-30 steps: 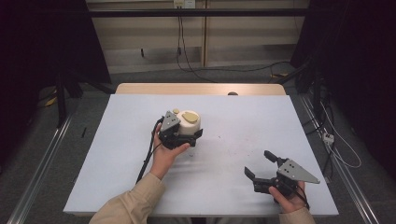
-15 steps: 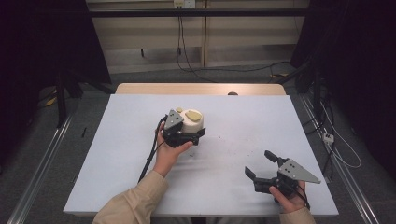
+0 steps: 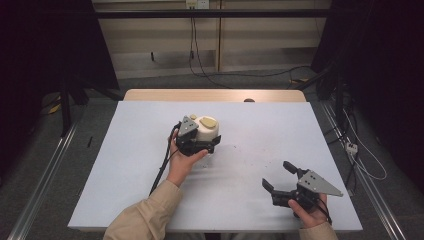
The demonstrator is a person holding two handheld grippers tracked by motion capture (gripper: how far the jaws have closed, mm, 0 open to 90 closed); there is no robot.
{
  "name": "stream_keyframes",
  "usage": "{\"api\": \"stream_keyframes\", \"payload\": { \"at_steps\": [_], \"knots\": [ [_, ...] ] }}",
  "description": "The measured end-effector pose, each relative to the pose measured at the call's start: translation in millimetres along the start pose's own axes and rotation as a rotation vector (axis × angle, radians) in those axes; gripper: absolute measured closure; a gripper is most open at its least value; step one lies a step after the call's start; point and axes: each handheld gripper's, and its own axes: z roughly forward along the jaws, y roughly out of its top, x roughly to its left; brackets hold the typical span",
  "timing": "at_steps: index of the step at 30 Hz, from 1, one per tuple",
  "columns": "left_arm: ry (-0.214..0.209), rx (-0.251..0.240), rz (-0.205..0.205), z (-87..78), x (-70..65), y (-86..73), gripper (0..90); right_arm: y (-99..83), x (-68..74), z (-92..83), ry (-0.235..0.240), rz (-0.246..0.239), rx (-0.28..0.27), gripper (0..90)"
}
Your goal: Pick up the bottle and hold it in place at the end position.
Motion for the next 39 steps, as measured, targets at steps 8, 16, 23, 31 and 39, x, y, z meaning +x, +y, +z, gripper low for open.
{"api": "stream_keyframes", "payload": {
  "at_steps": [8, 16, 23, 31, 39],
  "knots": [
    [0.003, -0.009, 0.005, 5.1, -2.3, 5.4, 5.6, 0.0, -0.6, -0.3, 0.000, 0.002, -0.002, 5.7],
    [0.009, -0.001, -0.006, 9.4, -1.4, 2.9, 5.6, 0.0, -0.5, -0.1, 0.001, 0.001, 0.000, 5.9],
    [0.018, 0.004, 0.001, 12.8, 1.2, 2.7, 5.6, -0.1, -0.8, -0.1, -0.002, 0.000, 0.001, 5.8],
    [0.026, 0.002, 0.003, 16.9, 0.2, 4.9, 5.6, -0.1, -0.8, -0.3, -0.001, 0.001, 0.000, 5.9],
    [0.028, 0.004, -0.003, 21.9, 1.3, 3.9, 5.6, -0.1, 0.0, 0.4, 0.004, 0.000, 0.002, 6.0]
  ]
}}
